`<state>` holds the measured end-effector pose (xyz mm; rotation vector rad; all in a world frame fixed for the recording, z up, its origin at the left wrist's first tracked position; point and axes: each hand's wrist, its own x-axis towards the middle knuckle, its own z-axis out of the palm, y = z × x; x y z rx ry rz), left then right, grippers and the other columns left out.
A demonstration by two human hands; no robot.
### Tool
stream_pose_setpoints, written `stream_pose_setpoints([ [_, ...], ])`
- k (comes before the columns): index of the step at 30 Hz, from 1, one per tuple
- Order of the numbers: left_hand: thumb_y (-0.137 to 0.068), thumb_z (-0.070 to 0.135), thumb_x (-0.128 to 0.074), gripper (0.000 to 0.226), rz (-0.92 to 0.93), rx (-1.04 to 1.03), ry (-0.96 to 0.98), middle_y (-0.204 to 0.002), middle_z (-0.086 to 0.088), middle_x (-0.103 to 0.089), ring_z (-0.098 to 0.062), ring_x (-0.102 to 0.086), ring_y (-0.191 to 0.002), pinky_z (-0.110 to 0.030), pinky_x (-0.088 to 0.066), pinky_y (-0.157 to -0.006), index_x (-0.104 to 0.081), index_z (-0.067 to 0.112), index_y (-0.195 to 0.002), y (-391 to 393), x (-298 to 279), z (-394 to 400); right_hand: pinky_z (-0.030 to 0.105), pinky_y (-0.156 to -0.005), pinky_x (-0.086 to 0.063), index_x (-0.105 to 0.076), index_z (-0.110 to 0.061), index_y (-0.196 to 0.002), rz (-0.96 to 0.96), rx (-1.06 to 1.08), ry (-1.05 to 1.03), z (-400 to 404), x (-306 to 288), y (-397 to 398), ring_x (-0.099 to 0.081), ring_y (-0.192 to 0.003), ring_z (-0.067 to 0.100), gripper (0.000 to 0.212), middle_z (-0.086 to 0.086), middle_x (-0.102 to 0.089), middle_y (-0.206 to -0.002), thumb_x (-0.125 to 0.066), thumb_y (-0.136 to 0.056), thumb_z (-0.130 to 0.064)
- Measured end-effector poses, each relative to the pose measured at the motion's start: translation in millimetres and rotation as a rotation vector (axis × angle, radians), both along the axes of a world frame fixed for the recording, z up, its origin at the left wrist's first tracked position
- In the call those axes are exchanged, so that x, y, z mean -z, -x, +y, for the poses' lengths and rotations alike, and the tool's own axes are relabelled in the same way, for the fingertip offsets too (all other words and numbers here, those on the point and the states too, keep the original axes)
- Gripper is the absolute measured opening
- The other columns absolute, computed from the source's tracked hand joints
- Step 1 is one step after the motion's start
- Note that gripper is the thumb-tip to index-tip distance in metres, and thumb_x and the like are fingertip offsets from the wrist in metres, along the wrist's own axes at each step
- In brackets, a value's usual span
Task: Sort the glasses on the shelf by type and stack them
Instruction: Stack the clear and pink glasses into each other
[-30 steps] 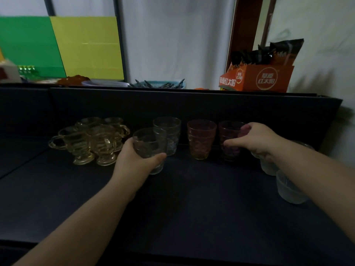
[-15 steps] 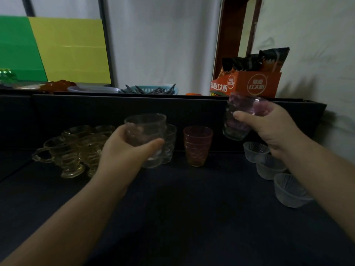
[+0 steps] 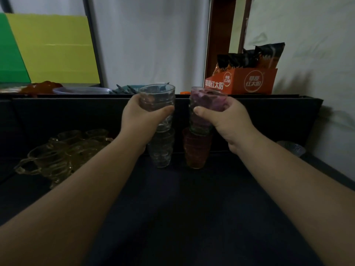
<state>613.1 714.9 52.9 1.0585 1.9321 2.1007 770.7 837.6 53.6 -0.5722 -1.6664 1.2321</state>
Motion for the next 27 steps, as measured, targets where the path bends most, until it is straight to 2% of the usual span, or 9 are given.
stream_pose_setpoints([
  [4,-0.064,0.032,-0.088,0.052,-0.002,0.004,0.049,-0.097,0.011,-0.071,0.002,-0.066,-0.084,-0.026,-0.055,-0.077,-0.062,0.027,-0.109,6.4,16.0,5.2,0.033,-0.085,-0.058,-0.066,-0.022,-0.115,-0.076,0.036,-0.034,2.0,19.7,8.2,-0.07,-0.095,0.007,0.06,-0.006,-0.074,-0.105,-0.093,-0.062,-0.03],
  [6,-0.064,0.034,-0.087,0.054,0.002,0.003,0.07,-0.1,0.011,-0.069,-0.001,-0.066,-0.089,-0.029,-0.055,-0.079,-0.061,0.028,-0.111,7.1,25.4,6.1,0.037,-0.088,-0.057,-0.064,-0.024,-0.116,-0.098,0.047,-0.029,3.0,27.9,10.2,-0.068,-0.098,0.008,0.061,-0.007,-0.072,-0.107,-0.093,-0.062,-0.032],
  [10,-0.063,0.035,-0.087,0.06,-0.031,0.011,0.124,-0.106,0.011,-0.066,-0.008,-0.063,-0.097,-0.038,-0.055,-0.084,-0.057,0.031,-0.116,9.5,41.5,8.4,0.039,-0.091,-0.056,-0.06,-0.028,-0.119,-0.138,0.095,-0.04,4.5,39.0,13.9,-0.064,-0.104,0.01,0.066,-0.009,-0.068,-0.112,-0.092,-0.062,-0.036],
  [16,-0.065,0.034,-0.086,0.067,-0.083,0.011,0.138,-0.108,0.014,-0.061,-0.007,-0.059,-0.099,-0.036,-0.053,-0.083,-0.051,0.033,-0.122,9.3,54.9,10.6,0.041,-0.095,-0.054,-0.056,-0.028,-0.127,-0.132,0.064,-0.014,7.1,53.6,19.7,-0.062,-0.11,0.011,0.081,-0.008,-0.065,-0.118,-0.092,-0.056,-0.04],
  [20,-0.063,0.035,-0.087,0.073,-0.119,-0.005,0.127,-0.112,0.011,-0.061,-0.011,-0.06,-0.102,-0.041,-0.053,-0.087,-0.049,0.031,-0.125,9.8,57.8,10.3,0.043,-0.097,-0.053,-0.053,-0.029,-0.13,-0.126,0.022,0.011,6.5,58.3,26.9,-0.06,-0.113,0.013,0.09,-0.008,-0.063,-0.123,-0.09,-0.05,-0.045],
  [27,-0.07,0.034,-0.083,0.074,-0.093,-0.069,0.091,-0.112,0.015,-0.053,-0.008,-0.053,-0.105,-0.033,-0.049,-0.086,-0.041,0.032,-0.131,9.9,61.3,3.9,0.041,-0.1,-0.05,-0.047,-0.029,-0.139,-0.114,-0.042,0.035,3.6,67.2,38.1,-0.057,-0.117,0.011,0.089,-0.008,-0.059,-0.129,-0.09,-0.062,-0.039],
])
